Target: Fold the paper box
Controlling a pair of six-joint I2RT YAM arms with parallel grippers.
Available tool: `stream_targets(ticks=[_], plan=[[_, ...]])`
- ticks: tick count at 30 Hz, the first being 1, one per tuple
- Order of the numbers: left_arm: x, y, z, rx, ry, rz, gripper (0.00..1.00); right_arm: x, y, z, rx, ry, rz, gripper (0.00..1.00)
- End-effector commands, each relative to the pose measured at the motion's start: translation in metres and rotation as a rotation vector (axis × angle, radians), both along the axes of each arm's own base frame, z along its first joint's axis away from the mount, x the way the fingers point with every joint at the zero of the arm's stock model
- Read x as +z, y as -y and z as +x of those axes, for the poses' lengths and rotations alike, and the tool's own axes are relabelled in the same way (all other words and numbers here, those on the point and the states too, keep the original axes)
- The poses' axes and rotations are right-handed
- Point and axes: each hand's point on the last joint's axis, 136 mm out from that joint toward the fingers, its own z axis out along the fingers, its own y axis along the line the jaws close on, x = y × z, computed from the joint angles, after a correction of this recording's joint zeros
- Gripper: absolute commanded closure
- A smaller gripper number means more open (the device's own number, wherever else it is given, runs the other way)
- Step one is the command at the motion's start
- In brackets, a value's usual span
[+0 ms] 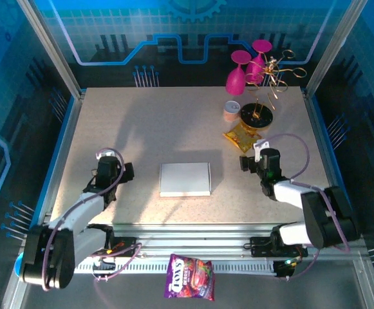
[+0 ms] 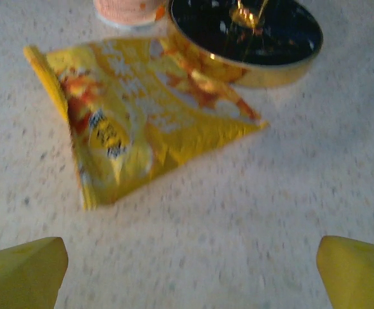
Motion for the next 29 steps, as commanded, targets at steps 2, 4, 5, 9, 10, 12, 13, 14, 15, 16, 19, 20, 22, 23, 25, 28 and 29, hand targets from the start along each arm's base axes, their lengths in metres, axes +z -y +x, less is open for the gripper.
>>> stream_targets(ticks=[2,4,5,9,10,12,13,14,15,16,19,20,22,23,25,28,29], plan=[[0.05,0.012,0.058,-0.128,0.299,-0.045,0.01,0.028,0.012,0.032,0.012,0.223,0.09,0.0],[0.057,0.012,0.07,-0.139,0.373,-0.064,0.01,0.03,0.015,0.027,0.007,0.251,0.108,0.0],[0.059,0.013,0.075,-0.161,0.399,-0.051,0.01,0.031,0.014,0.026,0.019,0.256,0.109,0.0],[0.046,0.016,0.077,-0.194,0.453,-0.018,0.01,0.032,0.018,0.027,-0.002,0.276,0.1,0.0],[0.039,0.016,0.076,-0.194,0.468,-0.012,0.01,0.032,0.019,0.028,-0.014,0.267,0.093,0.0],[0.04,0.012,0.077,-0.172,0.499,-0.007,0.01,0.031,0.023,0.03,-0.052,0.26,0.076,0.0],[0.038,0.009,0.079,-0.154,0.455,-0.017,0.01,0.03,0.023,0.031,-0.059,0.249,0.07,0.0],[0.034,0.009,0.084,-0.155,0.418,-0.028,0.01,0.03,0.024,0.033,-0.073,0.24,0.061,0.0],[0.034,0.012,0.093,-0.178,0.408,-0.035,0.01,0.03,0.023,0.035,-0.071,0.234,0.055,0.0],[0.033,0.013,0.097,-0.192,0.384,-0.04,0.01,0.029,0.021,0.035,-0.061,0.228,0.052,0.0],[0.032,0.015,0.095,-0.199,0.383,-0.046,0.01,0.028,0.018,0.035,-0.048,0.224,0.046,0.0],[0.031,0.015,0.094,-0.2,0.378,-0.053,0.01,0.029,0.018,0.035,-0.052,0.227,0.044,0.0],[0.032,0.014,0.095,-0.199,0.385,-0.051,0.01,0.03,0.018,0.033,-0.059,0.241,0.029,0.0],[0.032,0.014,0.095,-0.197,0.381,-0.05,0.01,0.031,0.015,0.032,-0.052,0.254,0.022,0.0],[0.032,0.014,0.095,-0.197,0.383,-0.049,0.01,0.028,0.012,0.035,-0.032,0.222,0.03,0.0],[0.031,0.014,0.095,-0.198,0.38,-0.048,0.01,0.03,0.016,0.035,-0.039,0.232,0.041,0.0],[0.031,0.014,0.094,-0.197,0.38,-0.047,0.01,0.031,0.016,0.033,-0.05,0.251,0.033,0.0]])
